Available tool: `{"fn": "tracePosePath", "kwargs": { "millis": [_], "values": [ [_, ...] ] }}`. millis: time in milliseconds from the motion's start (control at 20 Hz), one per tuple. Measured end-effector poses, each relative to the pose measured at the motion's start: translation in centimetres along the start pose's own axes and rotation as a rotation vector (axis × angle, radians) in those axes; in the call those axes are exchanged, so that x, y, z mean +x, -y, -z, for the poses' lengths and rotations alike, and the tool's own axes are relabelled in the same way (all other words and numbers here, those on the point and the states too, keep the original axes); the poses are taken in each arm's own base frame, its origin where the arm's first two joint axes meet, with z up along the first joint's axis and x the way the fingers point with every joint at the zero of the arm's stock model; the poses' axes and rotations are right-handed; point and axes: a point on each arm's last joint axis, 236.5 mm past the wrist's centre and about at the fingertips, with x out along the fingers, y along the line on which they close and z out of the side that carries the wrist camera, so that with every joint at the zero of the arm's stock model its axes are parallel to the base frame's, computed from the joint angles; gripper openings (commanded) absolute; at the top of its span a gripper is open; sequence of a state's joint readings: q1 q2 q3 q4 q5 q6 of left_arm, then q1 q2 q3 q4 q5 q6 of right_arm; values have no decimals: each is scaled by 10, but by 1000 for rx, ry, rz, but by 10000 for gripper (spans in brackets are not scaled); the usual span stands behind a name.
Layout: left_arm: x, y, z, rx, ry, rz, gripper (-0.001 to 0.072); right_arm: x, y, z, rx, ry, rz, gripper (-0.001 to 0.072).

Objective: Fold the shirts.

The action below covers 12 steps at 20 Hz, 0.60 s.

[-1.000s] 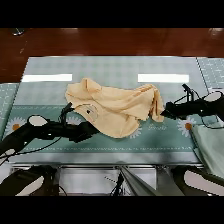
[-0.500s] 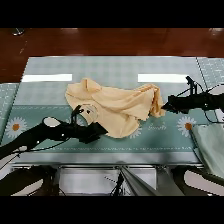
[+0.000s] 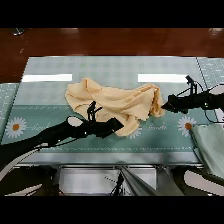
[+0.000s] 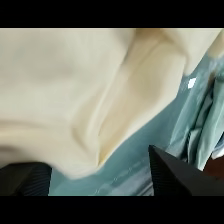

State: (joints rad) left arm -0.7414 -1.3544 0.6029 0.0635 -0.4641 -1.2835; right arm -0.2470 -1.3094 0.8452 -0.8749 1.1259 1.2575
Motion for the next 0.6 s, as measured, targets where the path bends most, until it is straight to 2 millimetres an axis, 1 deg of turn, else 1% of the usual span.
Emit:
{"fn": "tracePosePath", "kwargs": {
  "millis": [50, 100, 150, 300, 400, 450, 500, 550, 600],
  "values": [
    [4, 4, -4, 4, 14, 0, 643, 0, 0, 0, 0, 0, -1, 24],
    [8, 8, -8, 5, 23, 2, 232, 0, -1, 0, 1, 0, -2, 24],
    [11, 12, -12, 9, 31, 5, 28, 0, -1, 0, 2, 0, -4, 24],
    [14, 35, -15, 68, 10, 51, 21, -1, -2, 2, 0, -8, -7, 24],
    [4, 58, -26, 130, 5, 110, 20, -7, -6, -2, -21, -2, -5, 24],
    [-7, 70, -36, 164, 19, 144, 20, -14, -12, -7, -41, 8, -7, 24],
    [-23, 86, -50, 198, 51, 187, 20, -25, -20, -16, -67, 33, -10, 24],
    [-43, 100, -69, 220, 104, 223, 20, -38, -30, -27, -93, 62, -13, 24],
    [-71, 117, -90, 246, 169, 267, 20, -56, -44, -43, -130, 115, -15, 24]
  ]
}}
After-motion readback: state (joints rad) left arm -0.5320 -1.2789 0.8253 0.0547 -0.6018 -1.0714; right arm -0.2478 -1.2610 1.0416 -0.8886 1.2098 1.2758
